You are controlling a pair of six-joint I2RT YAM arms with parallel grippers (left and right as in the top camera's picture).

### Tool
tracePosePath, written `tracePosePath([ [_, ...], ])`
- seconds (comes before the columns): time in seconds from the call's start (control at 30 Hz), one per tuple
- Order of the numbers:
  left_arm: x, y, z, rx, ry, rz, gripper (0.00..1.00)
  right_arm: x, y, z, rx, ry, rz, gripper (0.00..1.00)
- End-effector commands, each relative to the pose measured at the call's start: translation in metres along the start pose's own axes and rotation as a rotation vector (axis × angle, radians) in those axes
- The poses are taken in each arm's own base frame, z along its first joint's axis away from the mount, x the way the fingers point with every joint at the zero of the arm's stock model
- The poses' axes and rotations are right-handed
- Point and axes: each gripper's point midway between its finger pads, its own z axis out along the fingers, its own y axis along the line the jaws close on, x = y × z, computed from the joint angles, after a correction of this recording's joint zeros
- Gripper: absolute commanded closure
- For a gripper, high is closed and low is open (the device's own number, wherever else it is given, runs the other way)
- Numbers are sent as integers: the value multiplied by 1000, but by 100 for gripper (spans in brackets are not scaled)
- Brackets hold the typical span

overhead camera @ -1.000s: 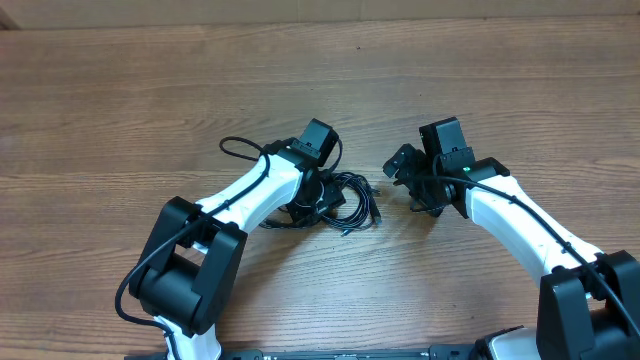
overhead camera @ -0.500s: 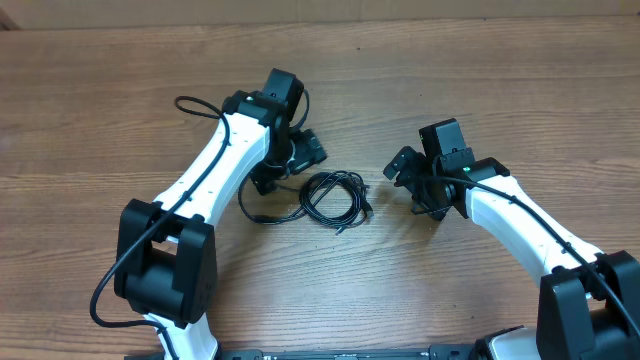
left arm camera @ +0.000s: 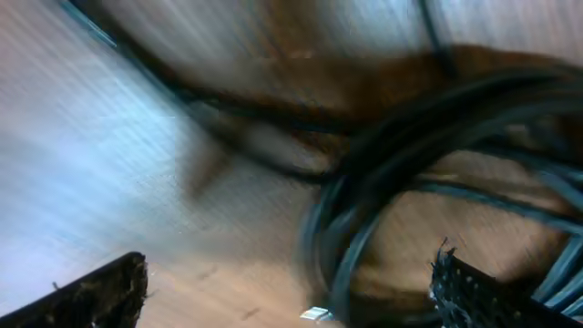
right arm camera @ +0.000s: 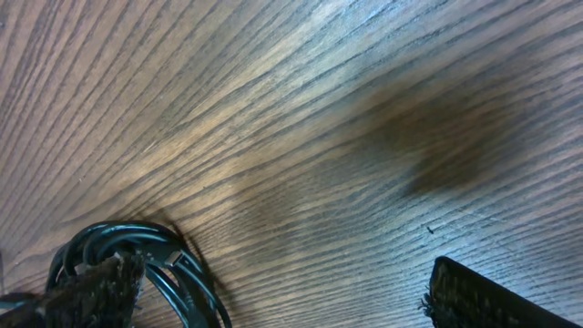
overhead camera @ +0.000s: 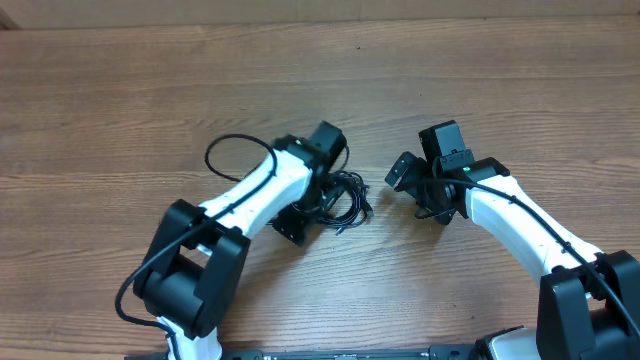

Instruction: Untangle cables

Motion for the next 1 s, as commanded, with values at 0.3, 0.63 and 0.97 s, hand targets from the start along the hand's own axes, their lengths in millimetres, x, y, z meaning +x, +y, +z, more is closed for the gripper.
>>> tracePosePath([
  [0.3, -10, 1, 26, 52, -165, 89, 96, 0, -7, 1, 33, 4, -10, 0],
  [0.63, -56, -42, -57, 103, -499, 636, 96, 23, 10, -9, -114, 199, -8, 7],
  [0.97, -53, -52, -107, 132, -617, 1032, 96, 51, 90, -57, -670, 411, -284, 6],
])
